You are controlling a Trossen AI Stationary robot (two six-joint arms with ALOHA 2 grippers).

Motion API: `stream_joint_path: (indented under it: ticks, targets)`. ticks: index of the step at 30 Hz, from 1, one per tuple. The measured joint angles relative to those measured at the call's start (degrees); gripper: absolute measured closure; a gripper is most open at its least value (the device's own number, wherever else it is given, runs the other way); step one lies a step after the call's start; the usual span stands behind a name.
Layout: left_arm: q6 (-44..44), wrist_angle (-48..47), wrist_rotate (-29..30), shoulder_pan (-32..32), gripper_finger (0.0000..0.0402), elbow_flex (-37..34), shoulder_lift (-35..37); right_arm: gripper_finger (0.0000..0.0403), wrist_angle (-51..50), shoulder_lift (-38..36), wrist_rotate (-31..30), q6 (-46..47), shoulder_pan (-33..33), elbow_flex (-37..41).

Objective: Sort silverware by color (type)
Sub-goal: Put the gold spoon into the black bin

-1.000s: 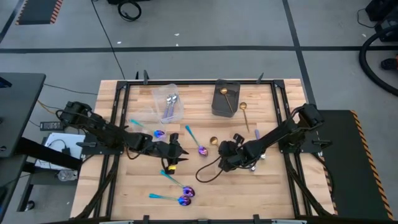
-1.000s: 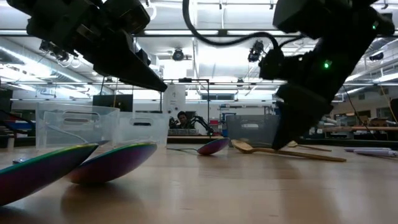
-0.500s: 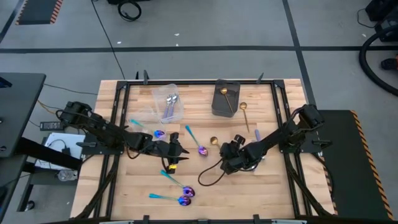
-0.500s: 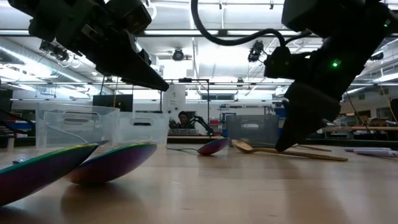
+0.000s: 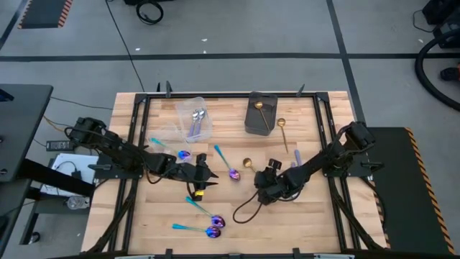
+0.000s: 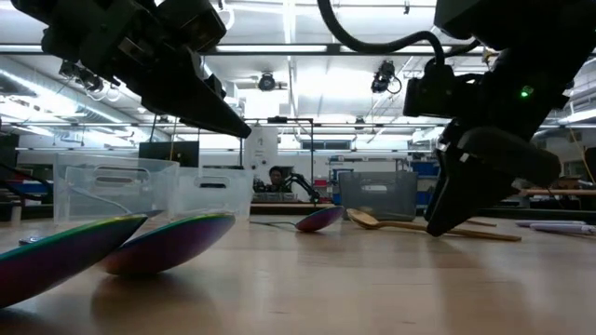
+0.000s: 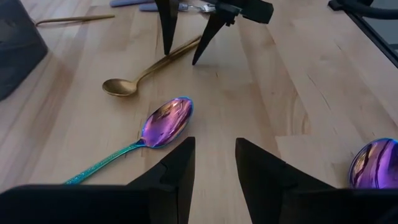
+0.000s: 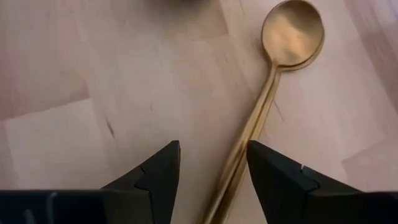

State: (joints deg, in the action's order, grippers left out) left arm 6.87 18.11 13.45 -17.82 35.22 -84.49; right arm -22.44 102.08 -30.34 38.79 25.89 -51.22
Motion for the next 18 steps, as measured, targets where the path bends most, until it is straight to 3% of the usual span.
stream_joint_path:
  ticks: [12, 18]
  targets:
    - [0.0, 0.0, 0.0, -0.1, 0.0279, 0.0, 0.0, 0.0207, 2.6, -0.2, 3.1, 0.6, -3.2, 0.8]
    - [0.0, 0.0, 0.0, 0.0, 0.0279, 0.0, 0.0, 0.0207, 8.5, -0.5, 10.6, 2.5, -4.8, 2.8]
